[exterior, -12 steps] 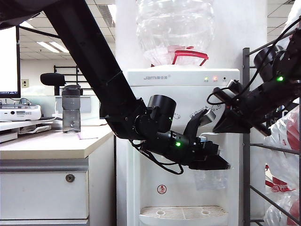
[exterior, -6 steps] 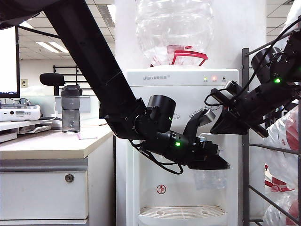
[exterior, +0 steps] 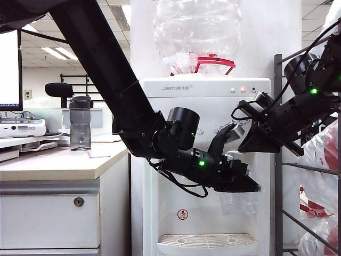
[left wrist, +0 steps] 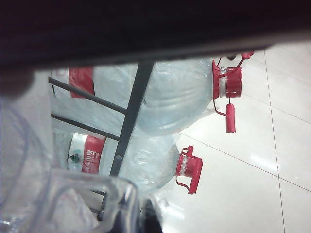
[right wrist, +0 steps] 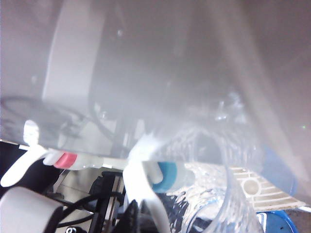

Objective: Pick up the plastic mug from the left desk, go to the cold water outlet of the water dispenser, press the vertical switch to get some water, then put the mug back on the desk.

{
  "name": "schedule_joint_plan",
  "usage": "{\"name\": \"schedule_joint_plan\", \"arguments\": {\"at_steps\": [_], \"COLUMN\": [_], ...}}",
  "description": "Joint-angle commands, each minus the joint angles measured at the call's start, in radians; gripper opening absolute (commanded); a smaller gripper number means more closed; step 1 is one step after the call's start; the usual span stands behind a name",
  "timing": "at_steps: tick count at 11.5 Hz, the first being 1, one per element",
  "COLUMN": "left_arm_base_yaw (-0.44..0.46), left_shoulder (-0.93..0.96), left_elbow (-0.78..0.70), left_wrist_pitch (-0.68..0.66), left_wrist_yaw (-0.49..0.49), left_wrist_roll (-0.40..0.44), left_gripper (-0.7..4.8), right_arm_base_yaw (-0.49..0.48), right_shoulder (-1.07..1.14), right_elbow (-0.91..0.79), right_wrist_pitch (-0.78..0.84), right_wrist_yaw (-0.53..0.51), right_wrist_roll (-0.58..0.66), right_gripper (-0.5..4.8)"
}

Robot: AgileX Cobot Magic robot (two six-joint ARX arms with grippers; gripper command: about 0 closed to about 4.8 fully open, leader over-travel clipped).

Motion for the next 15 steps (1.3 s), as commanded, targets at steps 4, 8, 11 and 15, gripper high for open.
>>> {"name": "schedule_joint_plan", "arguments": {"at_steps": [4,8,11,15], "left_arm_base_yaw": [-0.002,-0.002,-0.002,-0.002], "left_shoulder": [-0.011,-0.011,-0.011,-0.011], "left_elbow": [0.003,0.003,0.003,0.003], "left_wrist_pitch": [0.028,0.028,0.028,0.028], "left_wrist_yaw": [0.005,0.005,0.005,0.005], "left_wrist_roll": [0.007,0.007,0.007,0.007], "left_gripper": [-0.06,-0.06,-0.06,-0.06], "right_arm_base_yaw": [0.005,0.005,0.005,0.005], "right_shoulder": [0.010,0.010,0.010,0.010], "right_elbow": [-0.003,-0.003,-0.003,-0.003], "right_wrist_pitch": [-0.070,-0.082,-0.090,-0.093], "right_wrist_yaw": [0.044,0.064,0.066,0.075], "right_wrist_roll": [-0.008,-0.008,-0.008,-0.007], "right_gripper": [-0.05,-0.05,-0.05,-0.05]}}
